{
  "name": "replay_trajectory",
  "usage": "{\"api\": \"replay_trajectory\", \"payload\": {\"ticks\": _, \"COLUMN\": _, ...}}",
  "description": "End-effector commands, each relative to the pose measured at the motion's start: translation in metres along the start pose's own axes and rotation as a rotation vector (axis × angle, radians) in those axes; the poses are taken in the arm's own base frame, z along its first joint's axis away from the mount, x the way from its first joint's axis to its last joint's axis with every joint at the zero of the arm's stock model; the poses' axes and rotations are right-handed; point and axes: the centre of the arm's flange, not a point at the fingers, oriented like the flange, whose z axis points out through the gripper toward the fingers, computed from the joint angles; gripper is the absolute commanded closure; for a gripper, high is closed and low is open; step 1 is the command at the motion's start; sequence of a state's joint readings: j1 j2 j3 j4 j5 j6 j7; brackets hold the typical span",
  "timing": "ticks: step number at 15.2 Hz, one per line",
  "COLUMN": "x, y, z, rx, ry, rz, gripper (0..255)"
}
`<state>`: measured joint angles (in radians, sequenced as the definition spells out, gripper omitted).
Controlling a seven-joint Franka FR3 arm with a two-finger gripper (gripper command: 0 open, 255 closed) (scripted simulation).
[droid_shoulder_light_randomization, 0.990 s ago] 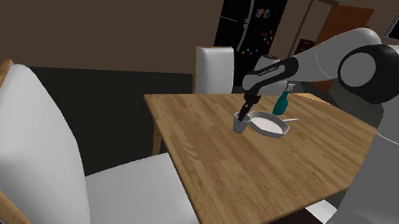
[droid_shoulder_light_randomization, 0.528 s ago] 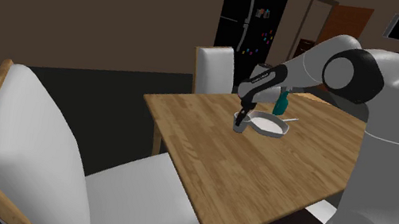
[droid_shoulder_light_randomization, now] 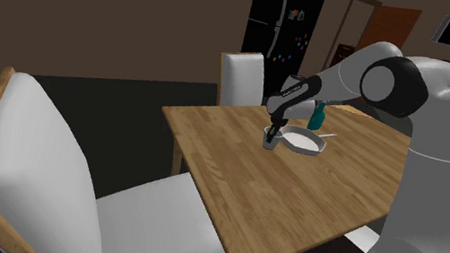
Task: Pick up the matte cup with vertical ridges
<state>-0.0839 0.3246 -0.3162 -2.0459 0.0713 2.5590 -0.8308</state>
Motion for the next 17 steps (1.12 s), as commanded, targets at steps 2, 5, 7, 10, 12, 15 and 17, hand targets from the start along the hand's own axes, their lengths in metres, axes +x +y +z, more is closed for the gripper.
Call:
{"api": "replay_trajectory", "payload": {"ticks": 2, "x": 0.0, "y": 0.0, "z": 0.0, "rx": 0.0, "ry": 0.0, "rz": 0.0, "gripper": 255}}
{"api": "replay_trajectory", "payload": {"ticks": 5, "x": 0.0, "y": 0.0, "z": 0.0, "rx": 0.0, "ry": 0.0, "rz": 0.0, "gripper": 255}}
{"api": "replay_trajectory", "payload": {"ticks": 7, "x": 0.001, "y": 0.002, "z": -0.01, "rx": 0.0, "ry": 0.0, "rz": 0.0, "gripper": 255}}
{"api": "replay_trajectory", "payload": {"ticks": 10, "x": 0.003, "y": 0.005, "z": -0.026, "rx": 0.0, "ry": 0.0, "rz": 0.0, "gripper": 255}}
{"api": "replay_trajectory", "payload": {"ticks": 12, "x": 0.004, "y": 0.007, "z": -0.036, "rx": 0.0, "ry": 0.0, "rz": 0.0, "gripper": 255}}
{"api": "replay_trajectory", "payload": {"ticks": 15, "x": 0.005, "y": 0.01, "z": -0.052, "rx": 0.0, "ry": 0.0, "rz": 0.0, "gripper": 255}}
{"api": "replay_trajectory", "payload": {"ticks": 17, "x": 0.006, "y": 0.012, "z": -0.062, "rx": 0.0, "ry": 0.0, "rz": 0.0, "gripper": 255}}
